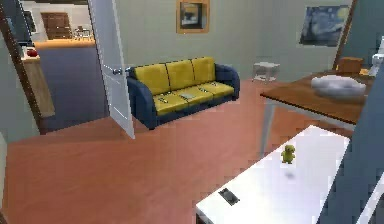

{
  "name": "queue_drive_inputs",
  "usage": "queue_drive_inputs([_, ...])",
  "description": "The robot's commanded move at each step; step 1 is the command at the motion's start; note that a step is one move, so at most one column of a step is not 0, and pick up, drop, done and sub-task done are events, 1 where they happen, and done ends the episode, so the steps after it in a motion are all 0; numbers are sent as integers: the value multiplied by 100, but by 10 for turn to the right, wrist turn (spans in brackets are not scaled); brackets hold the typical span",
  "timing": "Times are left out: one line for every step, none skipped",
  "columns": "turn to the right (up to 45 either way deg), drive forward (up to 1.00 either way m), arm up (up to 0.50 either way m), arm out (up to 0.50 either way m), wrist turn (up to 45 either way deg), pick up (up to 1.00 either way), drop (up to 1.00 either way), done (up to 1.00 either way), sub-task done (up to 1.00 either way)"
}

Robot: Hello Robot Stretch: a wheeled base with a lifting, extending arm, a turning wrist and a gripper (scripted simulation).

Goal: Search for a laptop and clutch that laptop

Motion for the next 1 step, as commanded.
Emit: queue_drive_inputs([-270, 0, 0, 0, 0, 0, 0, 0, 0])
